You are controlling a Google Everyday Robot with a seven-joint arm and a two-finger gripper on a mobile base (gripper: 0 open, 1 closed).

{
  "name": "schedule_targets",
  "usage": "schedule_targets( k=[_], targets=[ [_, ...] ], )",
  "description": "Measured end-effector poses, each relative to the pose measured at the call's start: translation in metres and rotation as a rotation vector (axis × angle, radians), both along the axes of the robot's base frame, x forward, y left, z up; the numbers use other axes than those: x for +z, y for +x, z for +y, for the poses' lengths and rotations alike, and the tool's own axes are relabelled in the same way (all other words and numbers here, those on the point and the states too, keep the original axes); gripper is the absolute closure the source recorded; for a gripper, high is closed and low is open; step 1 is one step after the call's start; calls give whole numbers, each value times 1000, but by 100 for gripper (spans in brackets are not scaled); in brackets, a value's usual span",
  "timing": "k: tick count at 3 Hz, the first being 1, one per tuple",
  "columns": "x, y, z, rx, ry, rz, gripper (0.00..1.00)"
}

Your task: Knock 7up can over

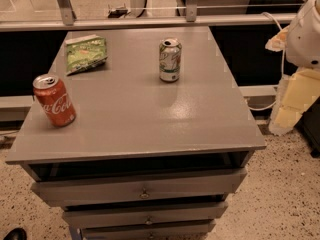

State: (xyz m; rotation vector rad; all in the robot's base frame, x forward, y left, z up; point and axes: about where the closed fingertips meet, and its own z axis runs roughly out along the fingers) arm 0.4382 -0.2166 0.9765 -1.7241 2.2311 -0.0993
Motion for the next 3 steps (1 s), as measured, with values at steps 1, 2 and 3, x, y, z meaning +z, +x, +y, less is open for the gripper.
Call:
schedule_targets(
  k=[1,2,3],
  targets=[
    [0,0,0,0,0,0,0],
    [-16,24,12,58,87,-16,0],
    [-34,54,22,96,176,-38,0]
  ],
)
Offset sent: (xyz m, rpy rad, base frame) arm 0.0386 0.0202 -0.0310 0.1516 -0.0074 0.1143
